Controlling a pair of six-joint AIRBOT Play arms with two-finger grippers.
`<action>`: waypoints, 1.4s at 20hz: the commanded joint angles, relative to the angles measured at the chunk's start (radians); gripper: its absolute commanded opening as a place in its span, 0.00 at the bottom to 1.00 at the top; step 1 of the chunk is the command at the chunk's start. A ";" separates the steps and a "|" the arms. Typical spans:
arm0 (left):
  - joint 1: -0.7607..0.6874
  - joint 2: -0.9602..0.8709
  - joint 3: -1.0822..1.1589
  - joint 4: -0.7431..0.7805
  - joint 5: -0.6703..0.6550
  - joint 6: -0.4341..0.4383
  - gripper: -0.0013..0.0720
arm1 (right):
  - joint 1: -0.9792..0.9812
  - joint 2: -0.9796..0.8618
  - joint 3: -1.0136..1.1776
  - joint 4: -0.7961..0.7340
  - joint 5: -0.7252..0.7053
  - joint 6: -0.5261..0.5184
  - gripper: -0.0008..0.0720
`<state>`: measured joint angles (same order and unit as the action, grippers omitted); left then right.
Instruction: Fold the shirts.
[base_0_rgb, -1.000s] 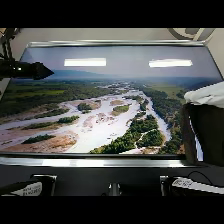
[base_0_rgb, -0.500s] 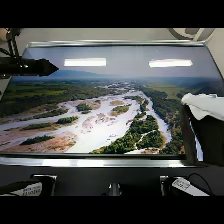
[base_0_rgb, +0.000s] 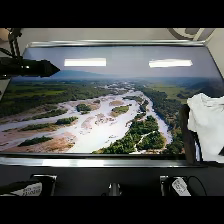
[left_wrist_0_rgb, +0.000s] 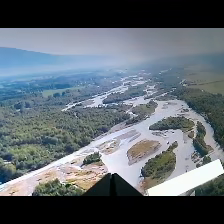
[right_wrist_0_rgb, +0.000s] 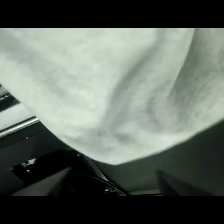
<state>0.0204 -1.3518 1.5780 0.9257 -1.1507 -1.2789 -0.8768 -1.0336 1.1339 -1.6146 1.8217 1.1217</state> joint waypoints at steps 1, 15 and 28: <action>-0.002 0.006 0.003 -0.002 -0.038 0.000 0.05 | 0.002 0.021 -0.035 -0.079 -0.119 -0.070 0.95; -0.208 -0.160 0.163 0.725 -0.432 -0.300 0.84 | 0.742 -0.233 0.457 0.140 -0.312 0.094 0.94; -0.207 0.013 -0.177 0.645 -0.183 -0.428 0.84 | 0.912 -0.383 0.458 0.190 -0.247 0.056 0.93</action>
<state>-0.1871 -1.3422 1.4120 1.5715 -1.3449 -1.6955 0.0254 -1.4113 1.5909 -1.4288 1.5799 1.1759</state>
